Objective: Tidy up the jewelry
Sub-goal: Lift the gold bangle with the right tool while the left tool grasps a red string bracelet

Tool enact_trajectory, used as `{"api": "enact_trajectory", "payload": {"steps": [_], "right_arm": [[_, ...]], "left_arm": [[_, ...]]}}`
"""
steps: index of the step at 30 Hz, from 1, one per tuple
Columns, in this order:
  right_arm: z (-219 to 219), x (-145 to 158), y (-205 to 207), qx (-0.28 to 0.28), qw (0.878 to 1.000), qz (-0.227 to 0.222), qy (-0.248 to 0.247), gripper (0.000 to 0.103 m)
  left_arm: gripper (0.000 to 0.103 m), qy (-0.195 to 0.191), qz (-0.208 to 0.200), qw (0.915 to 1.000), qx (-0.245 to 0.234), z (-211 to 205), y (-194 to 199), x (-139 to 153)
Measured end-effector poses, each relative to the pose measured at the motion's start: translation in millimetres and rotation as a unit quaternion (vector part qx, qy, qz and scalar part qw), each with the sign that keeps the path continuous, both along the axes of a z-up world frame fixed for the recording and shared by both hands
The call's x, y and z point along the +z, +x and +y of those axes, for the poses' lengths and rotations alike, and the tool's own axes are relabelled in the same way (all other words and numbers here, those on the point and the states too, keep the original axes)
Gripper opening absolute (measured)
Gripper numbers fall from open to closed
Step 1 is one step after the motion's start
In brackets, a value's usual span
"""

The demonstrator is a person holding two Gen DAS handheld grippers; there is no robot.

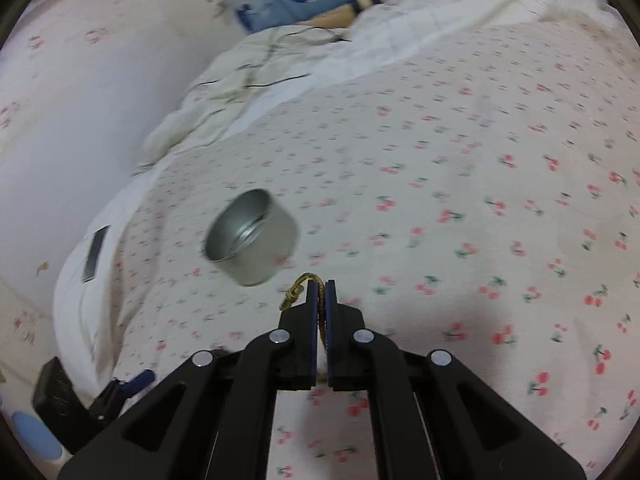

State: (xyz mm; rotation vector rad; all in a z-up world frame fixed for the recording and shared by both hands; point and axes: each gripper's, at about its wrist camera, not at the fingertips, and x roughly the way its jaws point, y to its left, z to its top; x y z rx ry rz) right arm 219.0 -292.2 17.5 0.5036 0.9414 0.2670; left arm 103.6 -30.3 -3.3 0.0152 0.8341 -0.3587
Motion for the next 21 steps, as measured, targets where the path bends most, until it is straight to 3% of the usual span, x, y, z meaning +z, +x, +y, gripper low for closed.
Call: {"api": "enact_trajectory", "payload": {"steps": [5,7,9,10,11,12,15,21], "right_arm": [[4.9,-9.4,2.7,0.003,1.000,0.016,-0.004,0.004],[6.3,-12.3,2.9,0.005,1.000,0.021,-0.004,0.004],[8.6,-12.8,2.3,0.006,1.000,0.024,-0.005,0.004],[10.1,-13.0,2.8,0.007,1.000,0.025,-0.007,0.004],[11.0,-13.5,3.0,0.008,1.000,0.026,-0.007,0.004],[12.7,-14.1,3.8,0.009,1.000,0.026,-0.008,0.004],[13.6,-14.0,4.3,0.009,1.000,0.026,-0.008,0.004],[12.2,-11.8,2.3,0.010,1.000,0.018,0.001,0.004]], "left_arm": [[0.096,-0.044,0.029,0.9984,-0.019,-4.5,22.5,-1.2],[0.091,-0.063,0.038,0.9972,-0.009,-3.6,28.8,-3.2],[0.058,-0.073,0.049,0.9961,-0.010,-4.6,33.0,-6.0],[0.050,-0.071,0.055,0.9959,-0.007,-5.7,34.8,-8.6],[0.033,-0.072,0.061,0.9955,-0.009,-6.5,36.6,-11.4],[0.024,-0.069,0.070,0.9950,-0.014,-8.7,37.8,-15.1],[0.011,-0.060,0.058,0.9965,-0.013,-10.3,34.8,-13.6],[0.009,-0.054,0.033,0.9980,-0.003,-3.8,30.8,-0.3]]}}
